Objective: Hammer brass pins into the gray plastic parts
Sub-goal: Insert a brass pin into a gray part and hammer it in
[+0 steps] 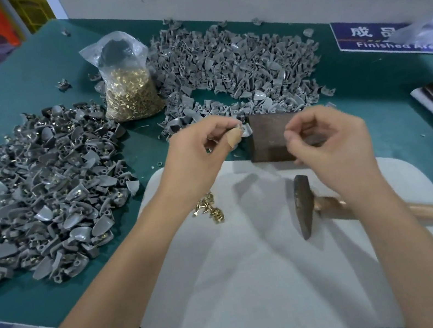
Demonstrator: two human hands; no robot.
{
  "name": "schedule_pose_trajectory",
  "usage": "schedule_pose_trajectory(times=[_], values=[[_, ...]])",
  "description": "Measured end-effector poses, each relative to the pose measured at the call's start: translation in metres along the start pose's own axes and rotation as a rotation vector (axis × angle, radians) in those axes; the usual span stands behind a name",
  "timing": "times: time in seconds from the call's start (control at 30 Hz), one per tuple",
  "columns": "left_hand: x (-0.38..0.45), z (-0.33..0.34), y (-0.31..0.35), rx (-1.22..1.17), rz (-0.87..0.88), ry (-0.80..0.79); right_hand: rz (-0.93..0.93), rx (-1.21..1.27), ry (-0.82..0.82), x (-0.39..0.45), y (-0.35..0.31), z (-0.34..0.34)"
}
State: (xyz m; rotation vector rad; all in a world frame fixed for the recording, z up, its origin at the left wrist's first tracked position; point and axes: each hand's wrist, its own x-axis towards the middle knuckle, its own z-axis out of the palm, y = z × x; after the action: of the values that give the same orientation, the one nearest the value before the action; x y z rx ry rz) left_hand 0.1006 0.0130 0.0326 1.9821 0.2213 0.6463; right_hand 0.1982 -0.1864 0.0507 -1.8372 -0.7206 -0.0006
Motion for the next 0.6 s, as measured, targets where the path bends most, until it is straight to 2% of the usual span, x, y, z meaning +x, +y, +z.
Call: schedule_pose_trajectory(times=[0.1,0.2,0.37,0.5,0.6], values=[[0.015,0.014,0.007,0.015,0.001,-0.079,0.051,0.138,0.062,0.007,0.008,-0.012],[0.032,0.029,0.015,0.088,0.048,-0.154,0.059,0.109,0.099,0.012,0.014,-0.017],[0.038,0.048,0.015,0.263,0.164,-0.237,-0.041,-0.293,0.090,0.014,0.021,-0.025],[0.024,0.049,0.008,0.287,0.196,-0.180,-0.095,-0.457,0.037,0.015,0.021,-0.017],[0.021,0.054,0.009,0.287,0.179,-0.131,-0.143,-0.490,0.012,0.014,0.020,-0.007]])
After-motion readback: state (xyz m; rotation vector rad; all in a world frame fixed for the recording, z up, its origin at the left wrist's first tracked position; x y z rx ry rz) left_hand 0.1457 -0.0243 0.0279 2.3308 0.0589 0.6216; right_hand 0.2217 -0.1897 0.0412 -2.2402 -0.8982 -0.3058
